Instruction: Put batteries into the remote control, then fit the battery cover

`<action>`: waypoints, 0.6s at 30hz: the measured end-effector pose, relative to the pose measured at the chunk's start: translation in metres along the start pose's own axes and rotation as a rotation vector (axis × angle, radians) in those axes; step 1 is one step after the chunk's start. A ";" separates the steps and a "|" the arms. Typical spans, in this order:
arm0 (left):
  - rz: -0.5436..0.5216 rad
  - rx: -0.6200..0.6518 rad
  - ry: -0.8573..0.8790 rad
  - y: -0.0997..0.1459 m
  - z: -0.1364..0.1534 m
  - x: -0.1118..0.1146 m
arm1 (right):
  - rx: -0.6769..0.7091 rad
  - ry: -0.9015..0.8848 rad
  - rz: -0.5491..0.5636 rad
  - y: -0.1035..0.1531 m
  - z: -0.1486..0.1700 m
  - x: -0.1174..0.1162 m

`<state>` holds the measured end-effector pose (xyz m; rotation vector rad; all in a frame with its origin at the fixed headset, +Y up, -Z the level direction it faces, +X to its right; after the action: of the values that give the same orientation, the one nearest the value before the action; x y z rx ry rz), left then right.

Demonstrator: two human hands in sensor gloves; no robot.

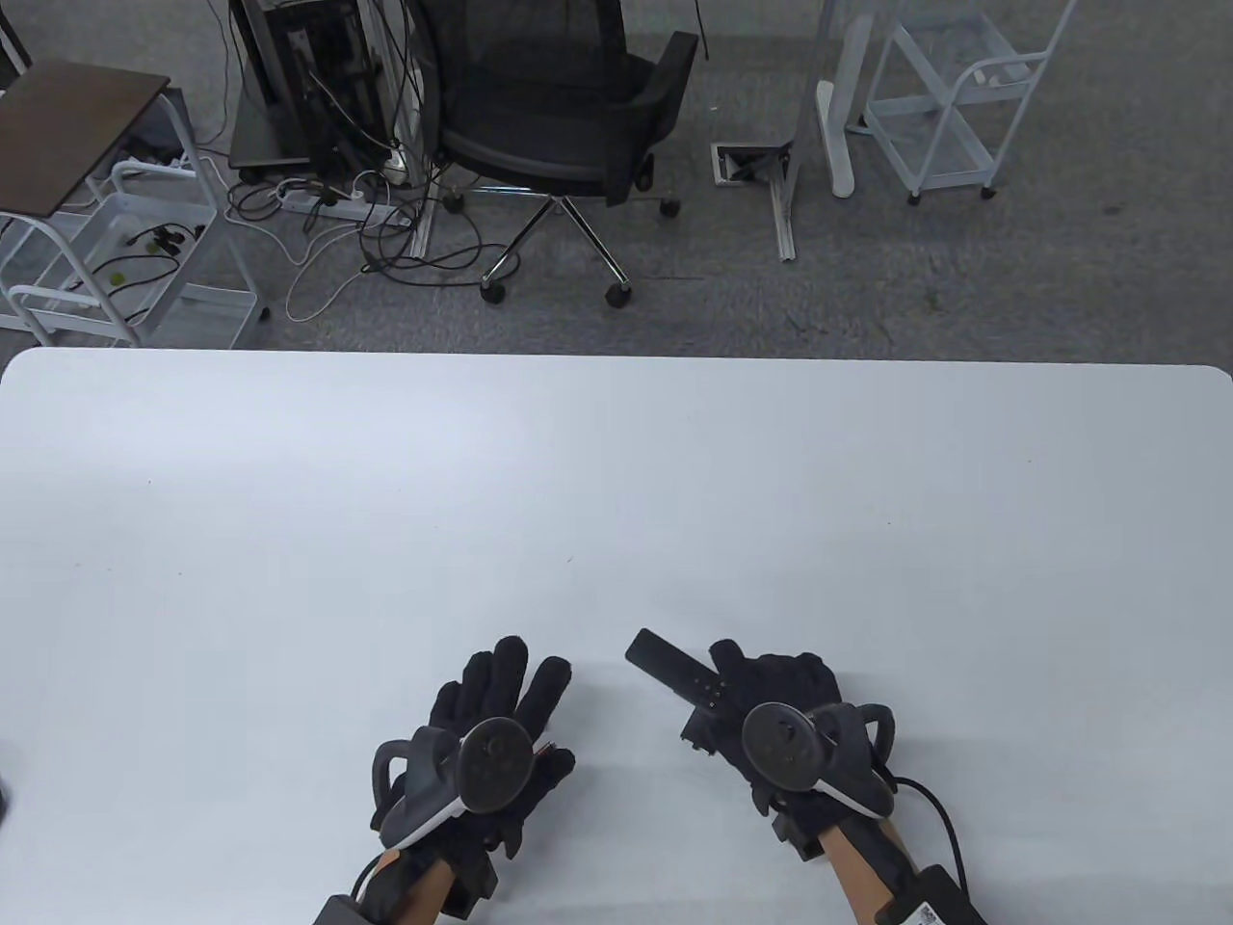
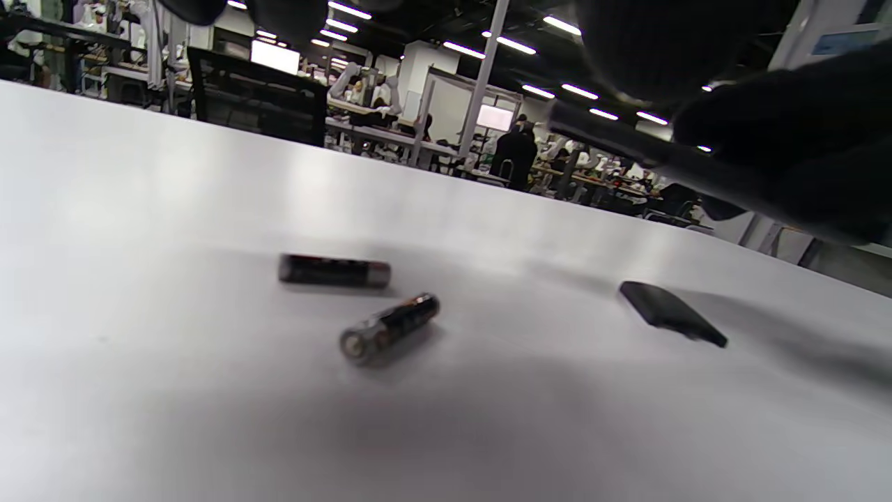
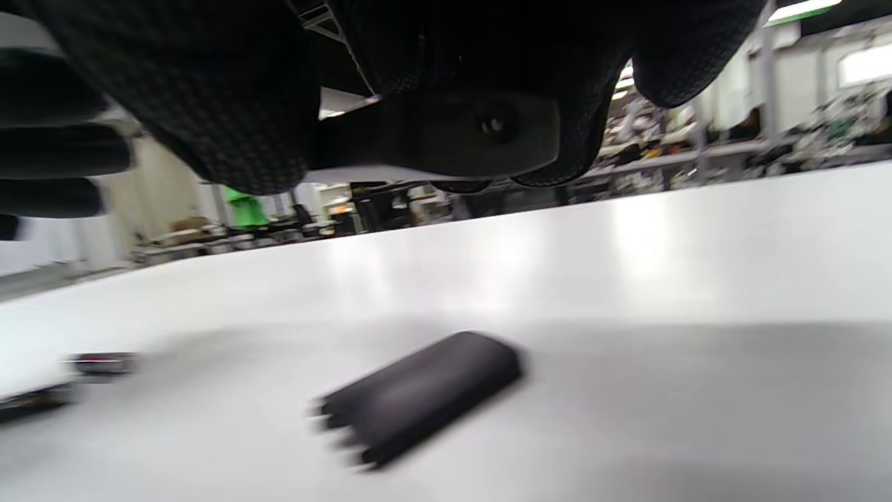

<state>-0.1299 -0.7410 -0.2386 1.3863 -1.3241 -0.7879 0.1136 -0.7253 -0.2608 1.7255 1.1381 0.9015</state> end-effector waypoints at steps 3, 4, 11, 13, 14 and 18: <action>-0.021 0.031 -0.026 0.002 -0.011 0.001 | 0.045 -0.078 -0.038 0.003 -0.013 -0.001; -0.020 0.038 -0.036 0.002 -0.014 0.001 | 0.063 -0.110 -0.057 0.004 -0.016 -0.001; -0.033 0.043 -0.075 0.001 -0.019 0.003 | 0.113 -0.328 -0.186 0.008 -0.021 -0.008; -0.049 0.057 -0.077 0.001 -0.021 0.001 | 0.116 -0.375 -0.196 0.008 -0.019 -0.007; -0.054 0.059 -0.075 0.002 -0.022 0.001 | 0.112 -0.401 -0.195 0.008 -0.018 -0.006; -0.100 0.078 -0.076 0.004 -0.026 -0.004 | 0.084 -0.562 -0.165 0.010 -0.012 -0.005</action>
<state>-0.1072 -0.7302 -0.2285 1.5059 -1.3651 -0.8715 0.1045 -0.7286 -0.2477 1.7658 0.9245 0.2391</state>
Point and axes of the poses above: the tracker on the back of each hand, its own z axis roughly to the little-finger side, its own y axis roughly from the fingertips to the wrist, x = y × z, the point moved 5 cm from there along -y, roughly from the wrist to the fingertips, and after that the axes turned 5 degrees about z, right-handed, at the moved point
